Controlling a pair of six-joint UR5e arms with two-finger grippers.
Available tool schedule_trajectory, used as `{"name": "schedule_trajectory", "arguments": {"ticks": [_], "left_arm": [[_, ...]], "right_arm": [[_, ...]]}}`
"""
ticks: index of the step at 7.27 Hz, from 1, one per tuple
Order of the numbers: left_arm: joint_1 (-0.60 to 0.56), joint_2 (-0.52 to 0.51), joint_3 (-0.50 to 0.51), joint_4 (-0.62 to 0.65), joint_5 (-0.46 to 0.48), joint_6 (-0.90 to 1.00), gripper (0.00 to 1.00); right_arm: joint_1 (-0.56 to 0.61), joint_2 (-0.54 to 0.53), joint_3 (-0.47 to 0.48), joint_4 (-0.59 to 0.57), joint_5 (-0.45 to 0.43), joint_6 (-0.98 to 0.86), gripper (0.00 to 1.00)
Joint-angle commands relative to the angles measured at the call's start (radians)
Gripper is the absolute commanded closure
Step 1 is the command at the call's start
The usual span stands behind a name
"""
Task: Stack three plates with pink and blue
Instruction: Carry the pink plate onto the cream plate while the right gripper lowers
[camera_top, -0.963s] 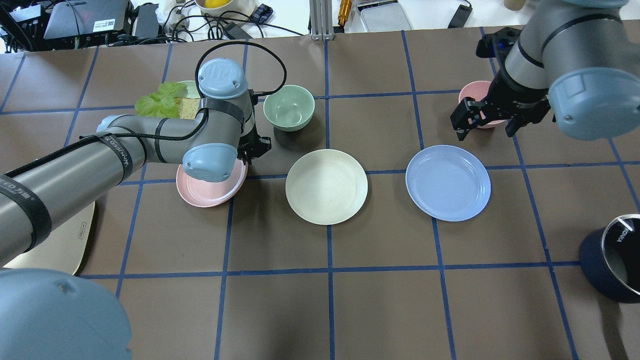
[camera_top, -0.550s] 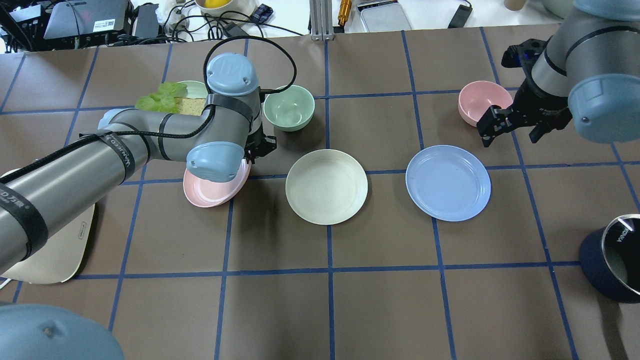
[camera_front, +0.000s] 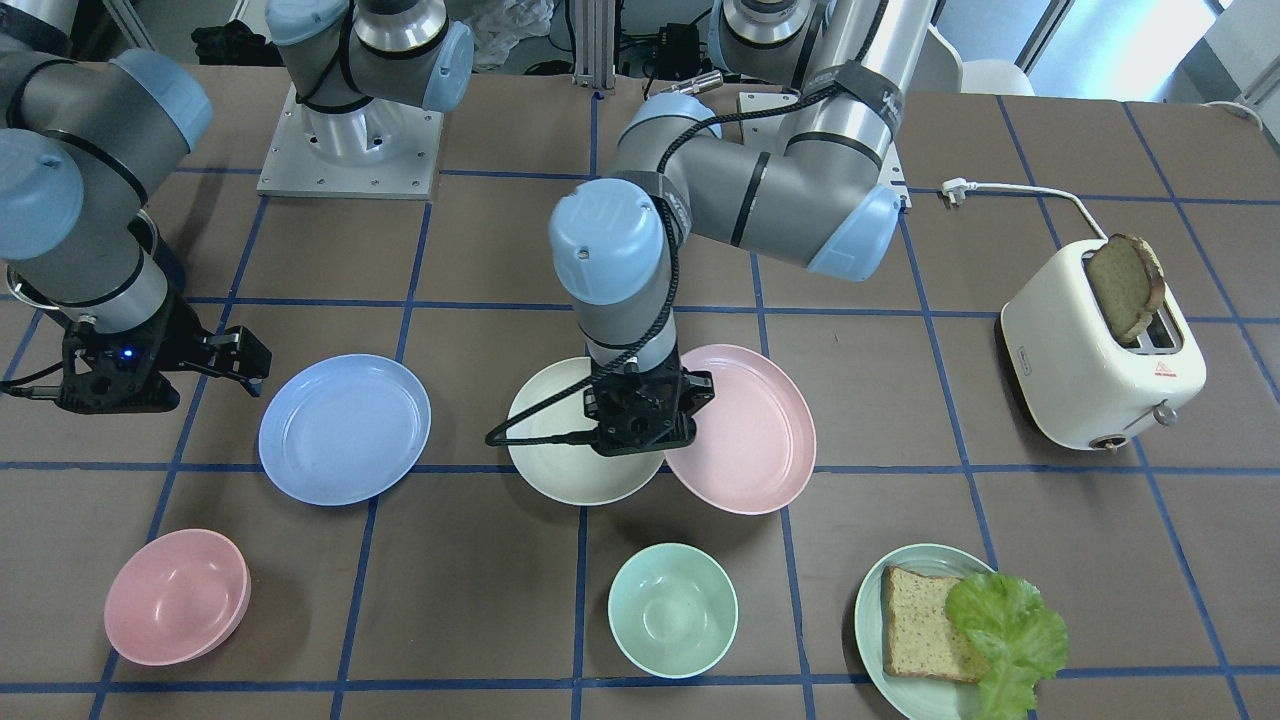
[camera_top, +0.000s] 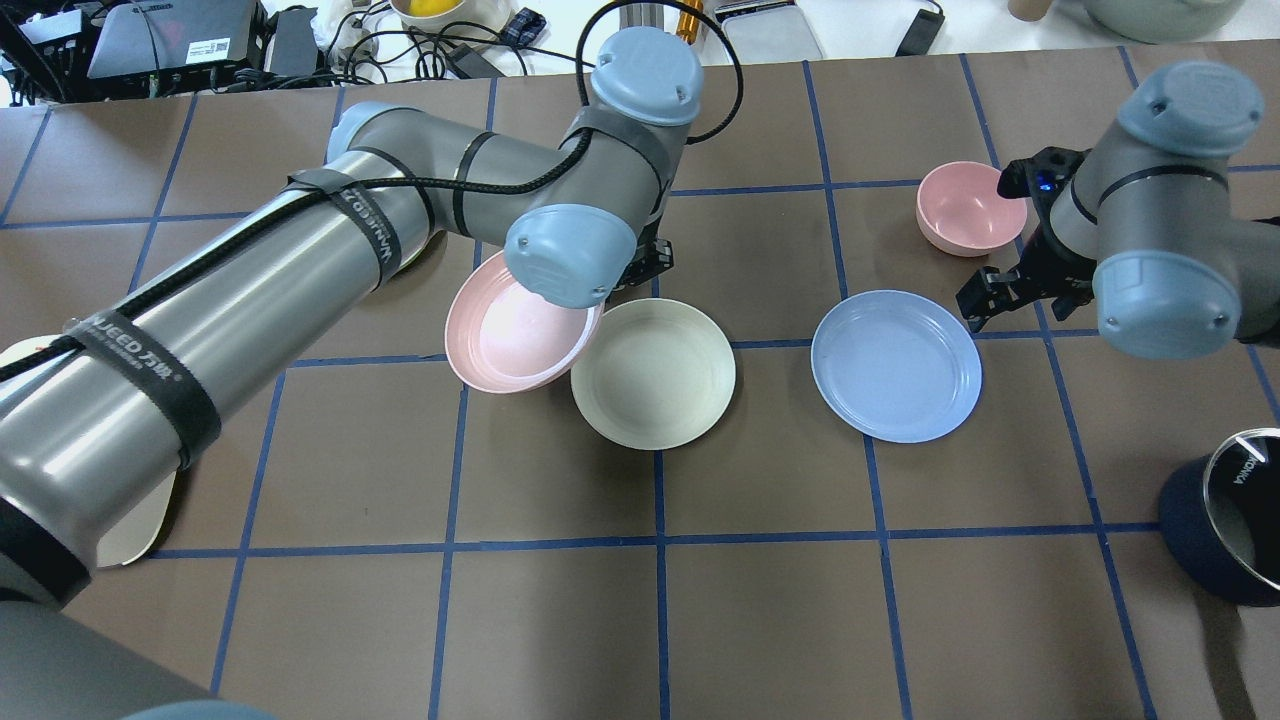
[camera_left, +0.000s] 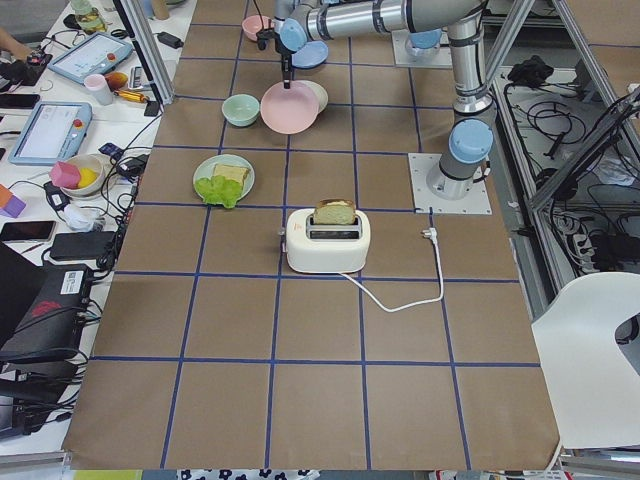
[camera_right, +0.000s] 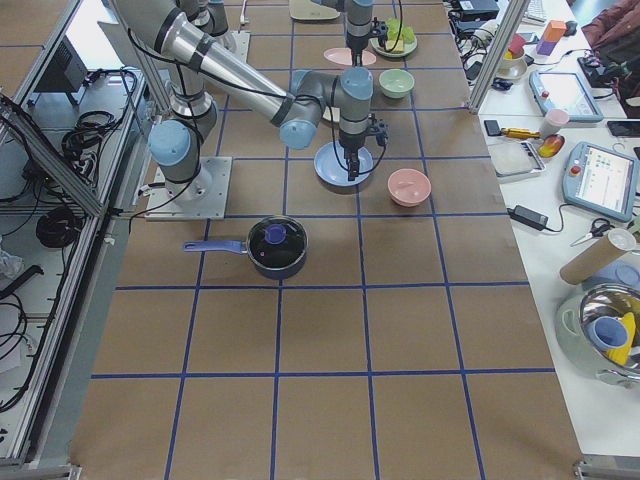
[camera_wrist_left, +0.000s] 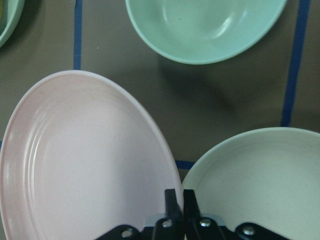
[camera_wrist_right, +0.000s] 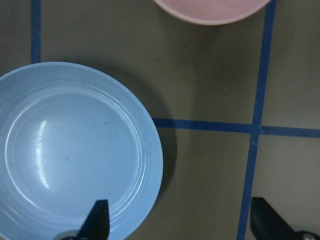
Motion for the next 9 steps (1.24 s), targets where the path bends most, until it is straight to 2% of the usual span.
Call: {"name": "schedule_trajectory", "arguments": {"ticks": [1,3,5,7,8,9], "left_arm": [[-0.084,-0.096,0.065,-0.010,0.004,-0.129,0.98],[-0.182,-0.129,0.093,-0.014,0.006,-0.219,0.97],[-0.192,-0.133,0.095,-0.008,0.003,-0.237,0.93],[-0.190,-0.150,0.095,0.021,0.006,-0.240,0.89],[-0.190,-0.159,0.096,0.041,0.006,-0.238,0.80],[-0.192,-0.170,0.095,0.050,0.013,-0.232,0.18]], "right_arm": [[0.000,0.033,0.085,-0.122,0.036,-0.009,0.06],[-0.001,0.075,0.076,-0.159,0.042,-0.009,0.19],[0.000,0.092,0.076,-0.196,0.041,-0.024,0.33],[-0.001,0.116,0.056,-0.199,0.042,-0.028,0.42],[-0.001,0.141,0.030,-0.193,0.039,-0.029,0.45],[-0.001,0.150,0.025,-0.193,0.038,-0.028,0.48]]}}
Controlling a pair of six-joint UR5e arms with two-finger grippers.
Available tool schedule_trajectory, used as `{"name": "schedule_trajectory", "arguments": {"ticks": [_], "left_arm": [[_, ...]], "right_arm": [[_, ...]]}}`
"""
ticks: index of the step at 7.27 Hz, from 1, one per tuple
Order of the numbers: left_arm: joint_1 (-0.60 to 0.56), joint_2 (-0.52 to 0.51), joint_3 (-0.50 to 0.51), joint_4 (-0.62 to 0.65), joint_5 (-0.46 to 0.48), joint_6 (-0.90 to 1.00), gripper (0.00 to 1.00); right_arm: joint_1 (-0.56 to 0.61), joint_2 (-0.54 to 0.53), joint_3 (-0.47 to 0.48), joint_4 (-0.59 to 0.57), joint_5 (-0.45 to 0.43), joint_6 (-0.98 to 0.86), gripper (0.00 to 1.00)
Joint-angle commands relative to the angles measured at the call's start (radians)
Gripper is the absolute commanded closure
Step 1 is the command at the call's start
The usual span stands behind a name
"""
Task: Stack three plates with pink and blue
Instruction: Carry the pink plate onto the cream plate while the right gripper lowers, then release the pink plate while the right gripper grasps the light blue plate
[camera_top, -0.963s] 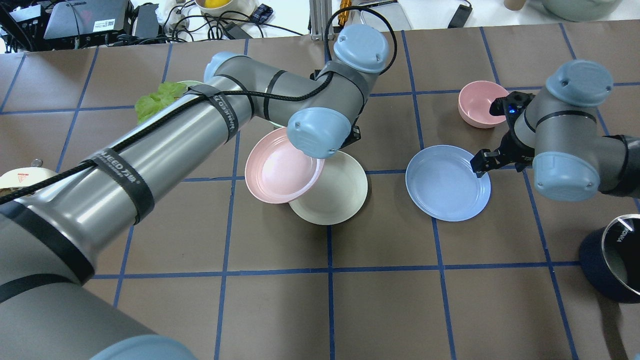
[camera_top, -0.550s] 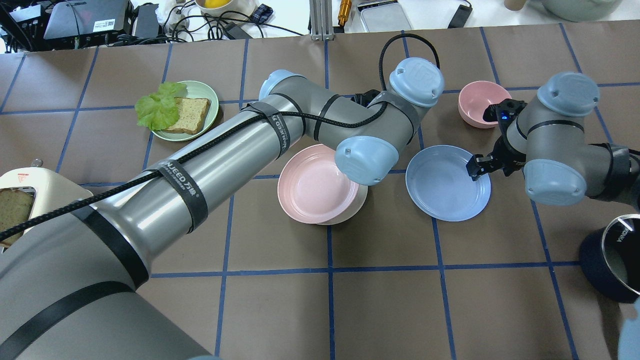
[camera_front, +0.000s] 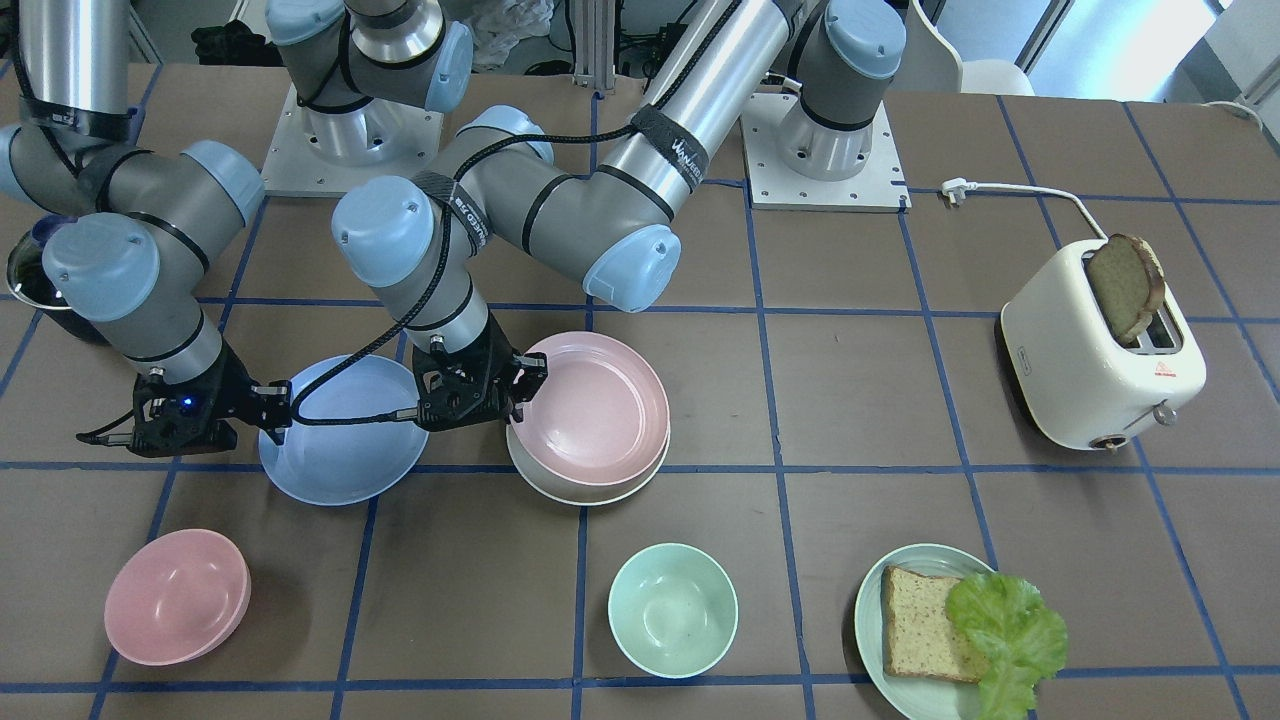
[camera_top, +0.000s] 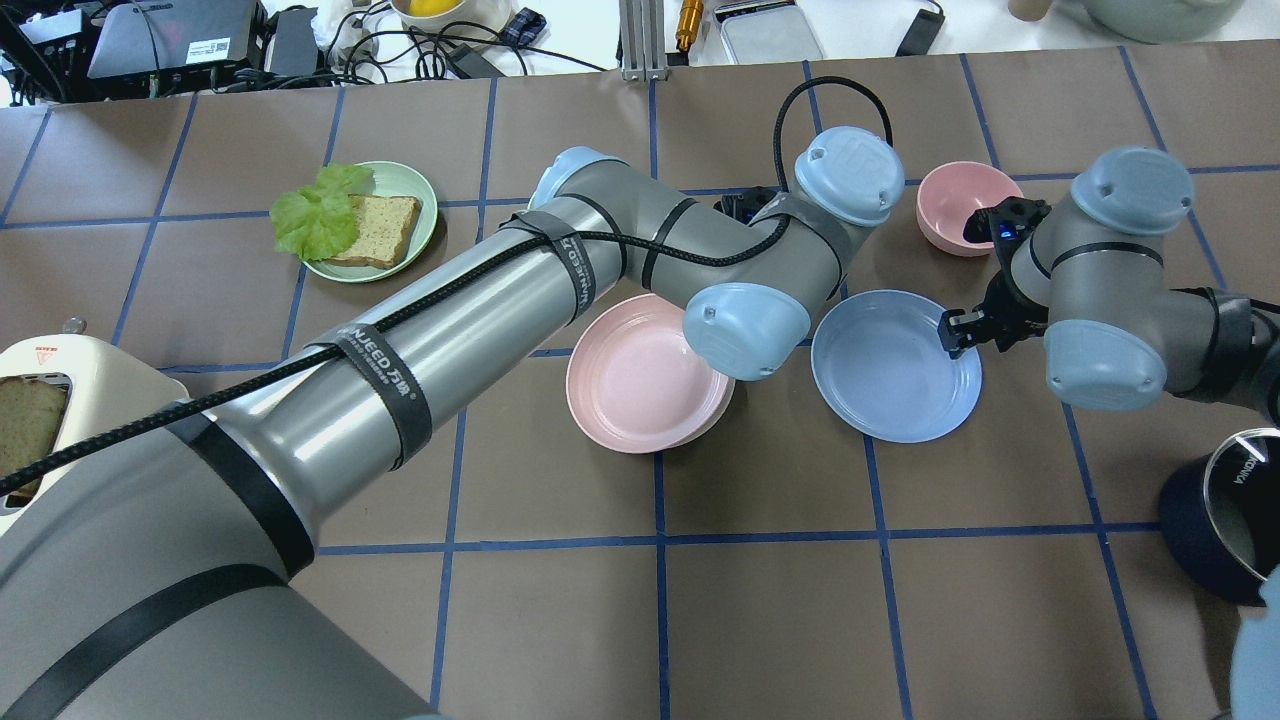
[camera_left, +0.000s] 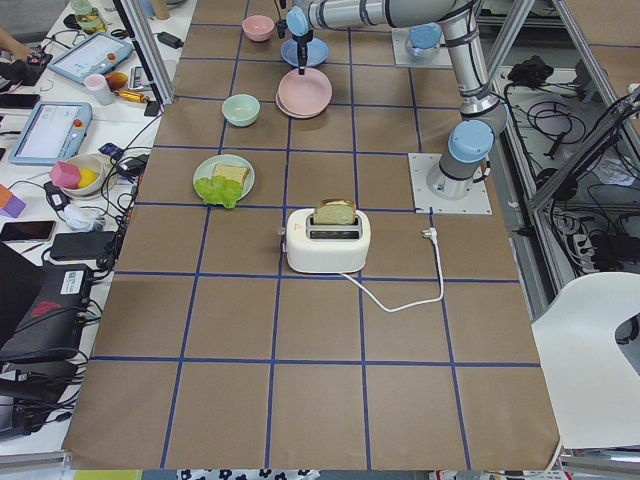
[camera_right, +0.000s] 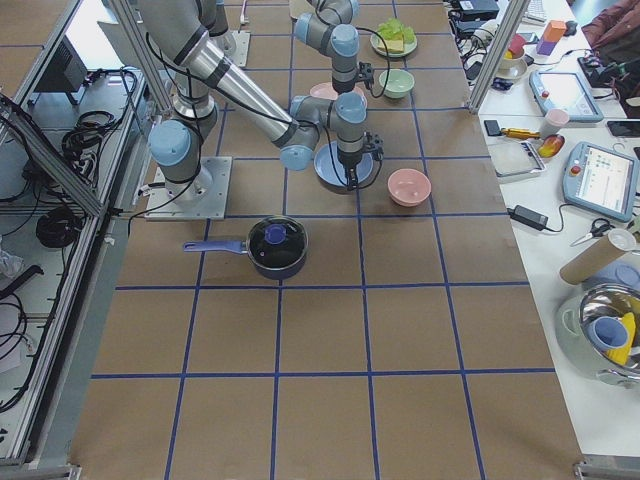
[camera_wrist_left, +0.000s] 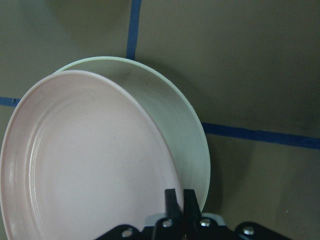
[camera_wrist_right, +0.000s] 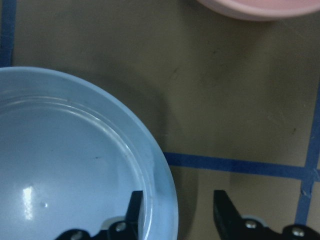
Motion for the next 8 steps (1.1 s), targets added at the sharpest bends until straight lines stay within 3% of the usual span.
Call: {"name": "schedule_trajectory", "arguments": {"ticks": [1,4,7,8], "left_arm": [[0.000,-0.019,-0.001,0.017,0.038,0.019,0.00],[0.052,0.030,0.051,0.002,0.020,0.033,0.00],[0.216,0.142,0.117,-0.147,-0.142,0.152,0.00],[0.291,0.192,0.116,-0.194,-0.197,0.228,0.00]], "right_arm": [[0.000,0.019,-0.014,0.003,-0.002,0.001,0.49],[0.000,0.017,-0.009,0.011,-0.002,0.003,0.62],[0.000,0.017,-0.015,0.015,-0.004,0.003,0.94],[0.001,0.017,-0.015,0.017,-0.004,0.003,1.00]]}}
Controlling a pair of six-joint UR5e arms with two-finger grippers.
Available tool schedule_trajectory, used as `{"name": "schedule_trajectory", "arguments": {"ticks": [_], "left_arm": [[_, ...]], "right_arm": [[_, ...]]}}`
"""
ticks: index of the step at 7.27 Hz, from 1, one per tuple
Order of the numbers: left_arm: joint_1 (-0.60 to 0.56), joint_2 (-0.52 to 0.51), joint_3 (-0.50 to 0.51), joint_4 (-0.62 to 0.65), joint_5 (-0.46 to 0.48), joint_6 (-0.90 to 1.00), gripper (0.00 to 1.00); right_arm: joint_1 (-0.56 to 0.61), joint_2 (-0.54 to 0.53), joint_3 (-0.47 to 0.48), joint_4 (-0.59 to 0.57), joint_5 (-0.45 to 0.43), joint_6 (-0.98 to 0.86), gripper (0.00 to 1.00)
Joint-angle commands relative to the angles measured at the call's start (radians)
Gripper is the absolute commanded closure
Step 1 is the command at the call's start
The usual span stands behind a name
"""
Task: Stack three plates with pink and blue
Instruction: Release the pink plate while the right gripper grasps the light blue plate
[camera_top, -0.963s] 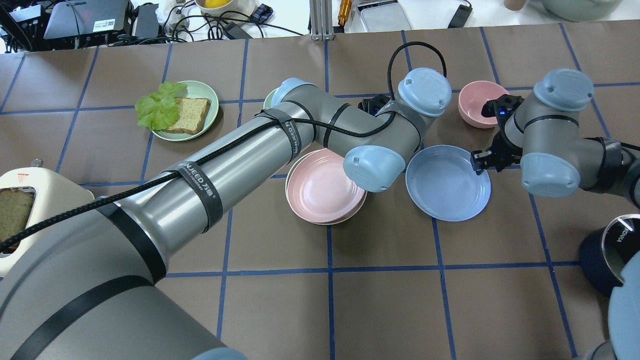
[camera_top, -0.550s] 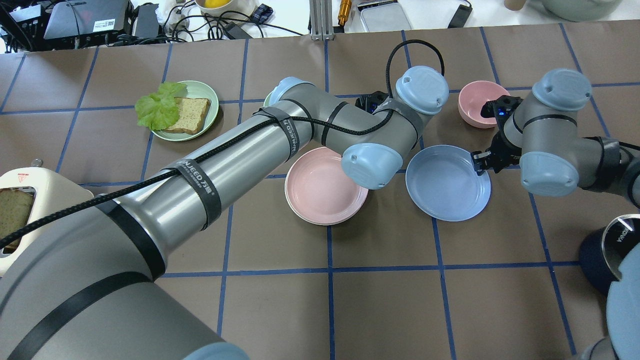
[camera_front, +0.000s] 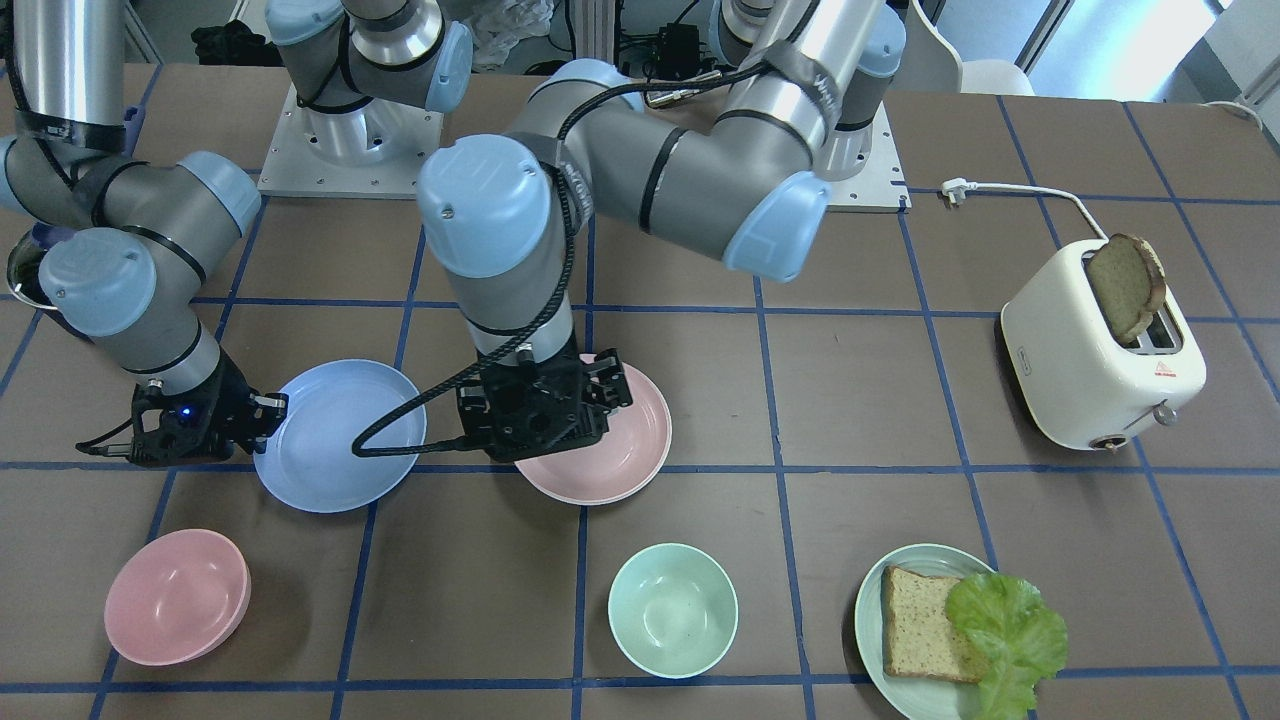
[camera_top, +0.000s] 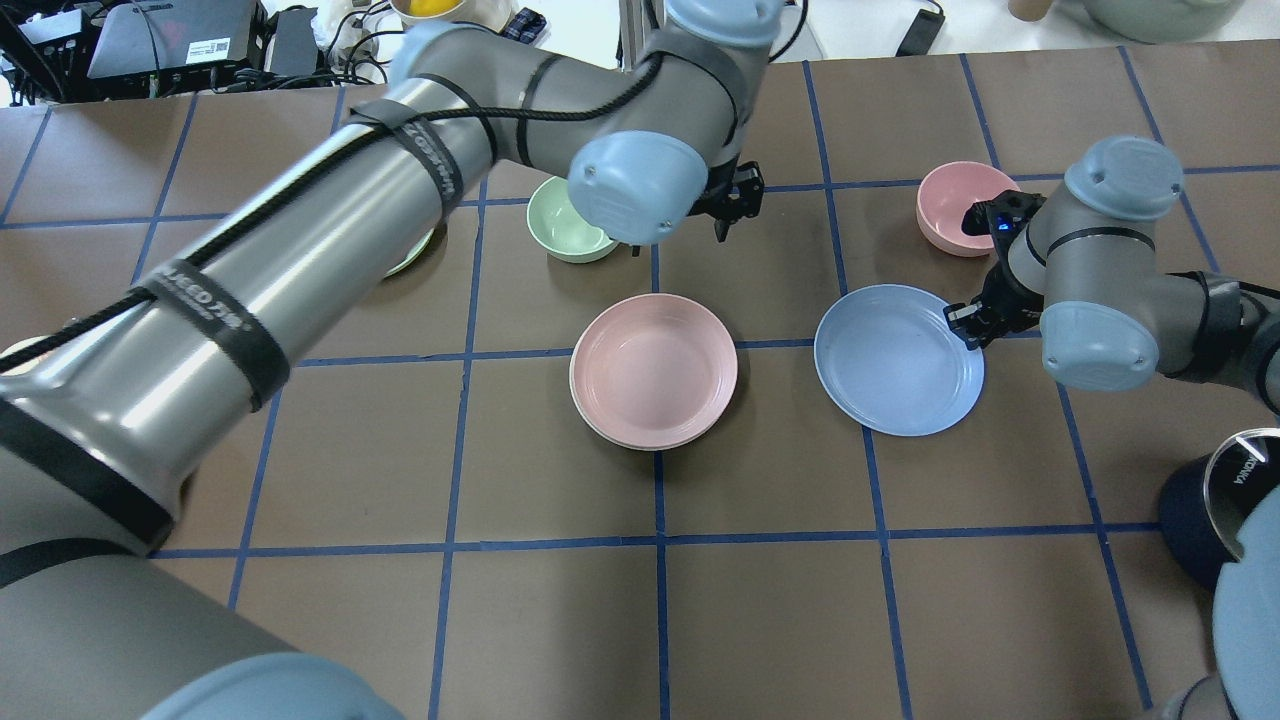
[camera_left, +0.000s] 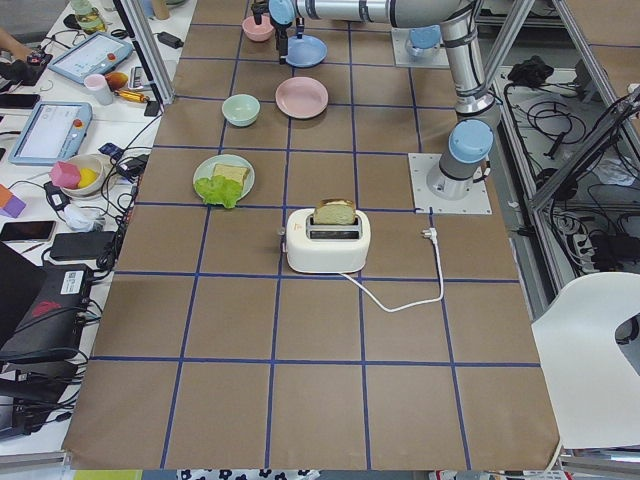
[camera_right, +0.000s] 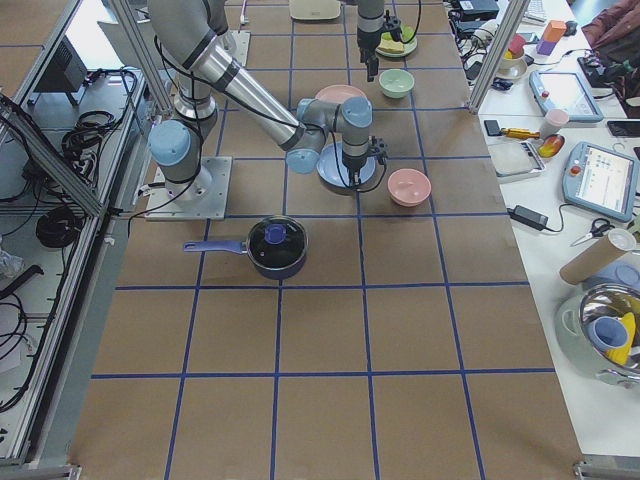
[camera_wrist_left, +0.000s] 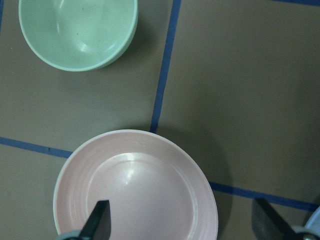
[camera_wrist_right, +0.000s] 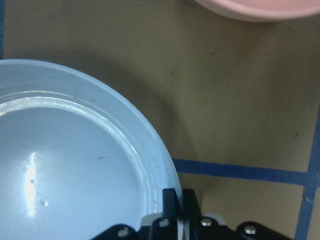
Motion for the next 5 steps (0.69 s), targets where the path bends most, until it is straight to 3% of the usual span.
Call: {"name": "schedule_trajectory", "arguments": {"ticks": [1,3,5], "left_arm": [[0.166,0.117,0.008,-0.163,-0.078,0.167,0.00],[0.337,0.215,-0.004,-0.252,-0.135,0.312,0.00],[0.377,0.296,-0.001,-0.253,-0.141,0.312,0.00]], "right_arm": [[0.000,-0.004,-0.005,0.004,-0.002,0.000,1.00],[0.000,-0.026,-0.046,0.094,0.001,-0.005,1.00],[-0.002,-0.030,-0.112,0.187,0.003,-0.006,1.00]]}}
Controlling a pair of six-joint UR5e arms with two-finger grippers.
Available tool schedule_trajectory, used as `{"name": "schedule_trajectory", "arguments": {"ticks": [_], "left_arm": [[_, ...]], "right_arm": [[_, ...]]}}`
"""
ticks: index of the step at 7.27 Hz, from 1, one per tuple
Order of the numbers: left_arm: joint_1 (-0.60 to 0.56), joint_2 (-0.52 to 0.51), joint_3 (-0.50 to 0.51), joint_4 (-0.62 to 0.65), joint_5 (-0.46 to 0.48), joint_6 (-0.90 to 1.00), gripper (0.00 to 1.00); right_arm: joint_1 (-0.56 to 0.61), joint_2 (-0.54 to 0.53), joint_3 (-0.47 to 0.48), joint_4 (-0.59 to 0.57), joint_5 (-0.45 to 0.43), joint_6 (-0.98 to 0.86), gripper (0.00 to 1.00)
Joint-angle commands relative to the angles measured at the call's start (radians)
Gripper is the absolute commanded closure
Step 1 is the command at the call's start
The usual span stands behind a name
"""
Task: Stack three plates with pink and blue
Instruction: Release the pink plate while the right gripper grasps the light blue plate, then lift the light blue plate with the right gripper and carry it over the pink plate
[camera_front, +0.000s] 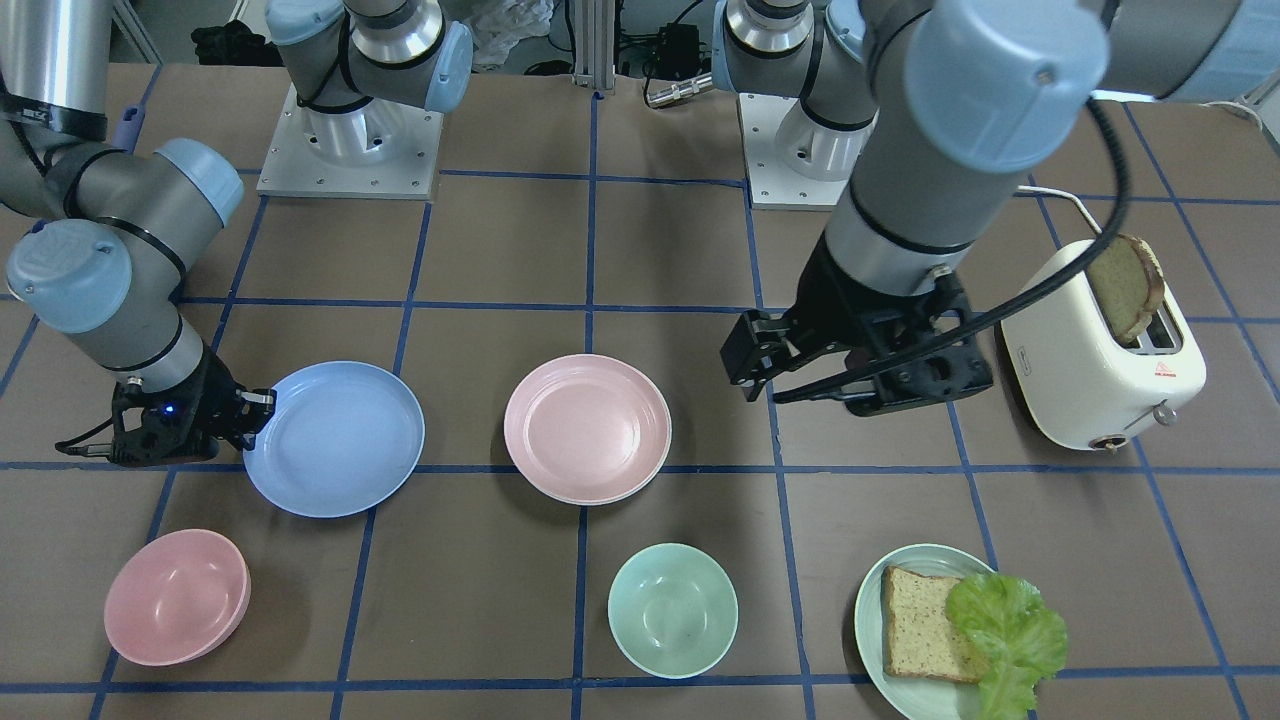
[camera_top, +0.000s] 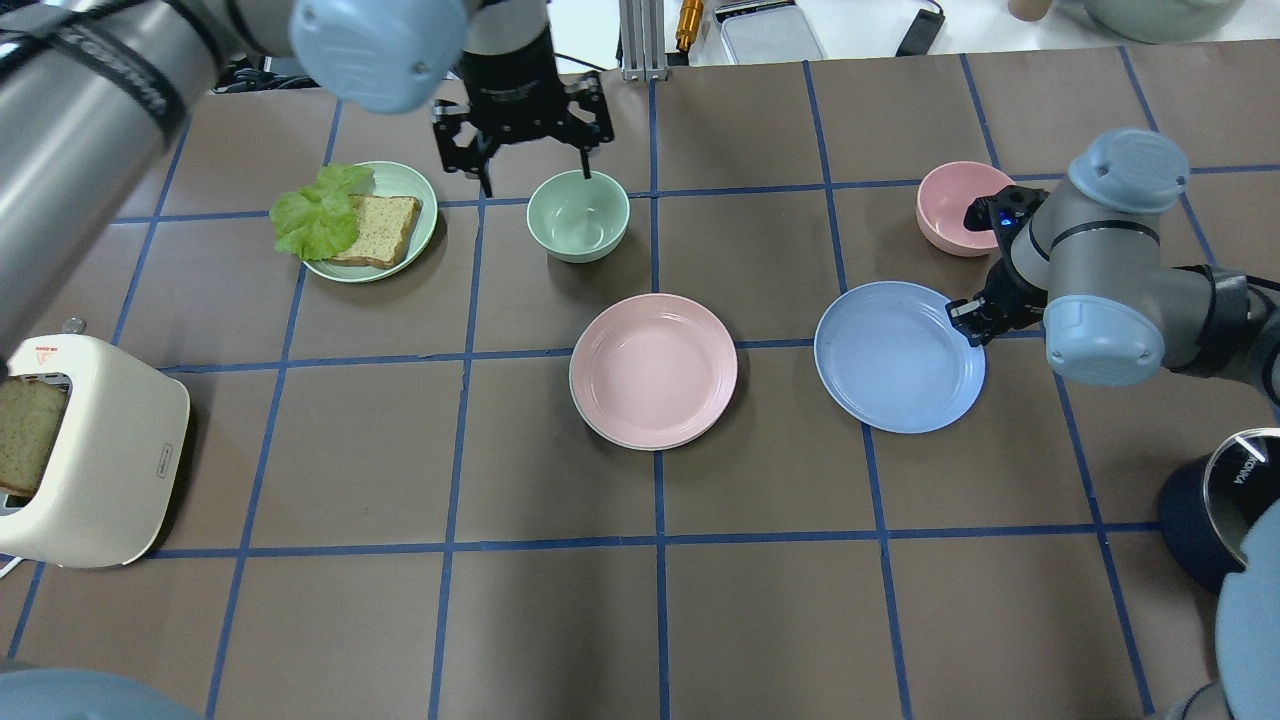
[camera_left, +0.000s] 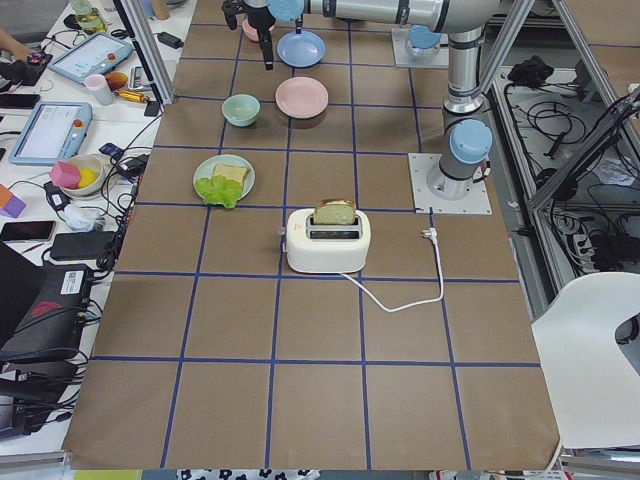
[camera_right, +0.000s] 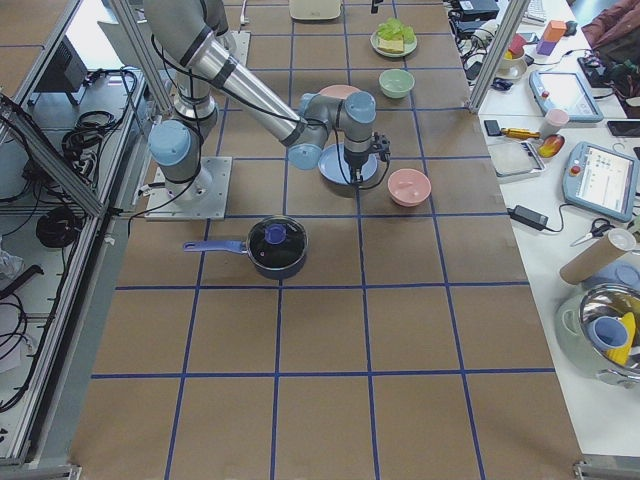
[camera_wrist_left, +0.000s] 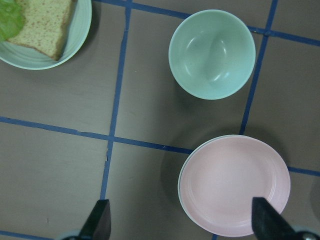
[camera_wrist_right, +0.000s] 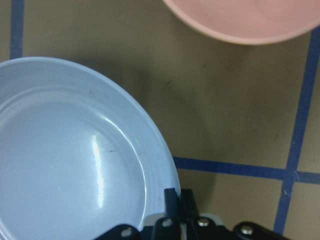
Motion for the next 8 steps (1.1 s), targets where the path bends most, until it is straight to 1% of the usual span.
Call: {"name": "schedule_trajectory", "arguments": {"ticks": [1,2,3,4,6,7,8], "left_arm": [[0.025,0.092,-0.010,-0.009,-0.005,0.008,0.00],[0.027,0.126,-0.069,-0.008,-0.007,0.008,0.00],[0.030,0.166,-0.173,0.065,-0.002,0.008,0.00],[0.024,0.191,-0.238,0.115,0.011,0.010,0.00],[0.045,0.249,-0.270,0.114,0.025,0.059,0.00],[0.053,0.260,-0.296,0.124,0.019,0.059,0.00],[0.054,0.264,-0.306,0.135,0.022,0.061,0.00]], "right_arm": [[-0.001,-0.009,-0.048,0.074,0.002,-0.002,1.00],[-0.001,-0.017,-0.054,0.077,0.024,-0.004,1.00],[0.000,-0.027,-0.059,0.100,0.040,-0.002,1.00],[0.000,-0.044,-0.074,0.140,0.071,0.001,1.00],[0.010,-0.070,-0.141,0.240,0.077,0.005,1.00],[0.011,-0.073,-0.184,0.307,0.121,0.016,1.00],[0.029,-0.076,-0.217,0.327,0.130,0.054,1.00]]}}
